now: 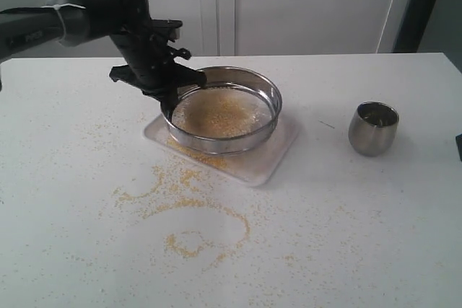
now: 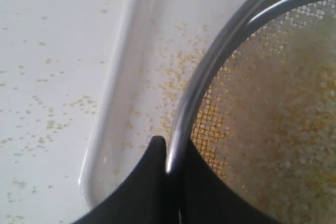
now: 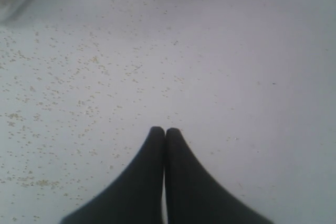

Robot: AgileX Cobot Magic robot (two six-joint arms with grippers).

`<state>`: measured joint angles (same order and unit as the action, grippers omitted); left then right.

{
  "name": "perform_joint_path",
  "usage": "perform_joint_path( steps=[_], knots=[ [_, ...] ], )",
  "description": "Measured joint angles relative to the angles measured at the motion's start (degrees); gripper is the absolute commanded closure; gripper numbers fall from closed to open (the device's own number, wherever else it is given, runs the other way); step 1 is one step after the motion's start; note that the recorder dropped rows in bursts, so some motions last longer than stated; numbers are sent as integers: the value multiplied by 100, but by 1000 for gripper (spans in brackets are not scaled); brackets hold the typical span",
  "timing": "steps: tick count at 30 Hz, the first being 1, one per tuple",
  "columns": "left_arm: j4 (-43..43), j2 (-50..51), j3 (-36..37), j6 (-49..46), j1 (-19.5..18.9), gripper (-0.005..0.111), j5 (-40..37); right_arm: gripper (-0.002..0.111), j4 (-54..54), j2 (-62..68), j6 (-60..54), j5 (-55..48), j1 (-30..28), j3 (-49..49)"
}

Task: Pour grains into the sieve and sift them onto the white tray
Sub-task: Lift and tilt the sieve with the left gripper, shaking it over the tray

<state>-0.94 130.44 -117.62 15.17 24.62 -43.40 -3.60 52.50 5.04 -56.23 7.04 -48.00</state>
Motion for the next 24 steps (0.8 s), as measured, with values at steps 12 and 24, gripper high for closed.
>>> perform_joint_path(
  steps=[12,24],
  knots=[
    [-894,-26,0,-1289,-100,107,181,108,0,0,0,0,0,0],
    [-1375,-36,-12,-1749,-437,107,133,108,0,0,0,0,0,0]
  ],
)
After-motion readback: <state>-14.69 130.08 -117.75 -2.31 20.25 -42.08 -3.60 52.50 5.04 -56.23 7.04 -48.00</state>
